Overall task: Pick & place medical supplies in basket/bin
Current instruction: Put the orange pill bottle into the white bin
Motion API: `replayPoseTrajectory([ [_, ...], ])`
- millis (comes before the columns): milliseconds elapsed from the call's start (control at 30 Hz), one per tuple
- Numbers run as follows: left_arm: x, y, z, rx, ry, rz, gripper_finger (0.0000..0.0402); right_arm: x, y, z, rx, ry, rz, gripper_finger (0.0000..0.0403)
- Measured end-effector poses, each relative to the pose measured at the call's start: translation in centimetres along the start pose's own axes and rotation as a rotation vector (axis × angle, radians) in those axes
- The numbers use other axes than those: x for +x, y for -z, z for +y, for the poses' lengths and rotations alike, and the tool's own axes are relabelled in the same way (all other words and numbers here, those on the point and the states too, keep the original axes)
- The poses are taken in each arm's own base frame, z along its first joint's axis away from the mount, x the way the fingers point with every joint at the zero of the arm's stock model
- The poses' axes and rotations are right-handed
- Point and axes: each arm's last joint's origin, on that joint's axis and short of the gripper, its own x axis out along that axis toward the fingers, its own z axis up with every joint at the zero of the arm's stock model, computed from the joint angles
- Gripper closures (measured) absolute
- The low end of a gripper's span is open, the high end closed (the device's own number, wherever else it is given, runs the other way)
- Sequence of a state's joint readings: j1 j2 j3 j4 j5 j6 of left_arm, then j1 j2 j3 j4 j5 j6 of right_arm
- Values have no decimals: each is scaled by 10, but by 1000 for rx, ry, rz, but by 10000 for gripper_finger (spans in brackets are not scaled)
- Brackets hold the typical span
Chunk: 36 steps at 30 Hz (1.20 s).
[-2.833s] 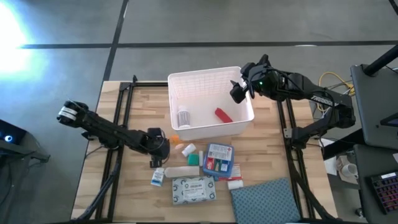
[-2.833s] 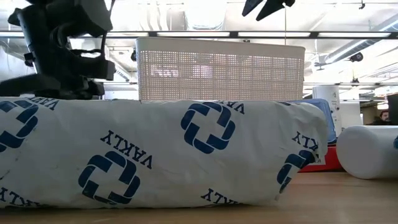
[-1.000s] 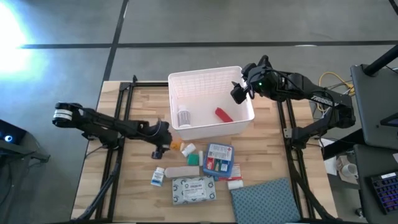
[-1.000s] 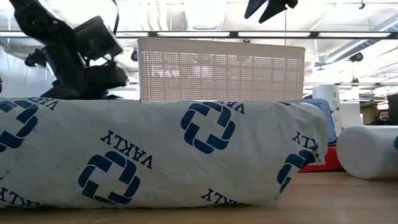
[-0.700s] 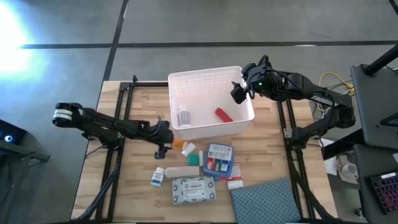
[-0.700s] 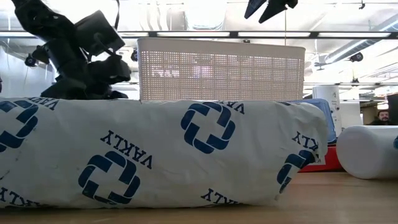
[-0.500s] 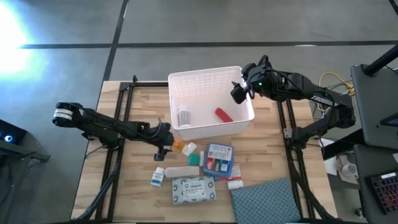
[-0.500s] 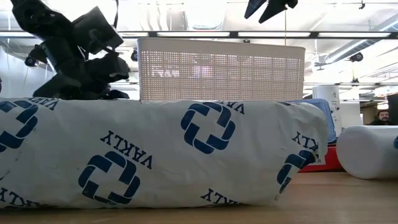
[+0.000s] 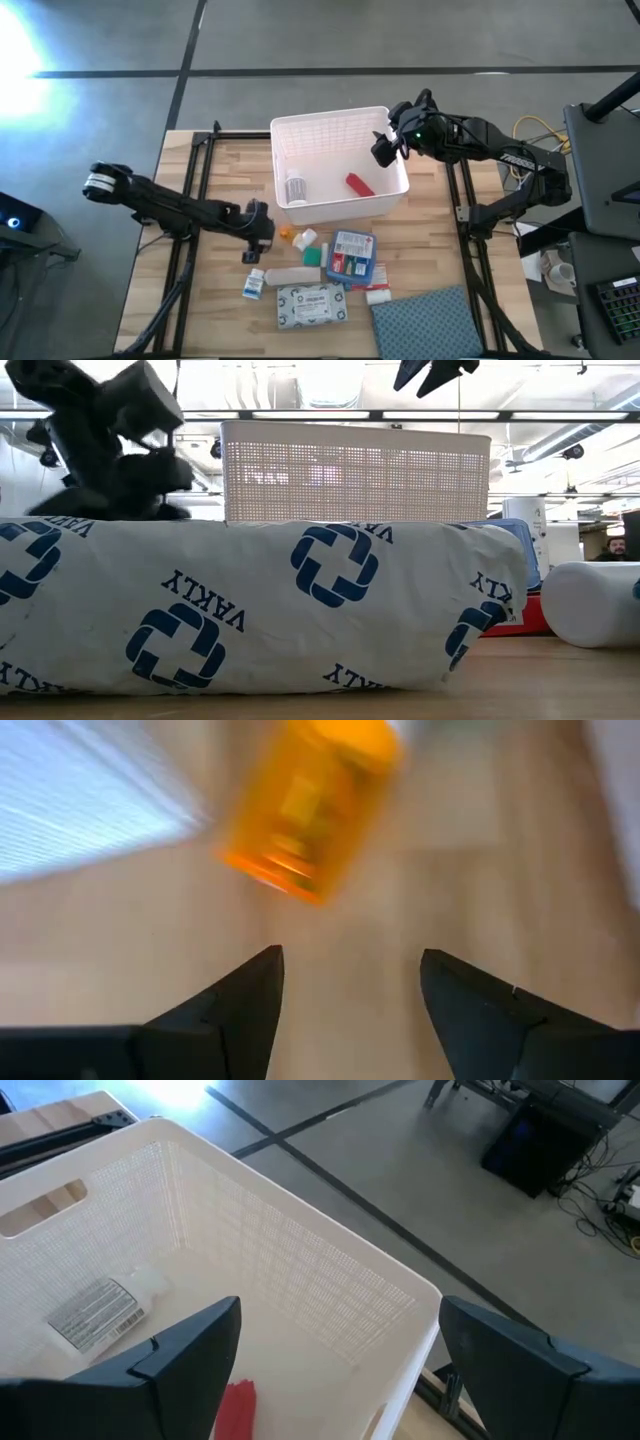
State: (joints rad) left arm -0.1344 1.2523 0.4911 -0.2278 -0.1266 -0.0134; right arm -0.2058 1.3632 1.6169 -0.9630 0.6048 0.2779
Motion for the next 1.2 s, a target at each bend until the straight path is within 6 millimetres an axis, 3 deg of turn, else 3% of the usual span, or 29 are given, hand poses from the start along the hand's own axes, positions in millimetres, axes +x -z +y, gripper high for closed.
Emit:
replayPoseTrajectory([
  [100,-4,-7,2,25,-113,-55,186,0,0,0,0,0,0,74],
  [333,-4,-20,2,103,-113,-192,186,0,0,0,2,0,1,74],
  [667,21,-14,-2,200,-44,-121,186,0,0,0,-1,1,4,74],
  [933,33,-11,-3,104,-37,-86,191,0,3,-1,-17,8,28,74],
  [1200,25,-7,-2,5,-34,-49,240,0,3,-1,-17,8,28,74],
])
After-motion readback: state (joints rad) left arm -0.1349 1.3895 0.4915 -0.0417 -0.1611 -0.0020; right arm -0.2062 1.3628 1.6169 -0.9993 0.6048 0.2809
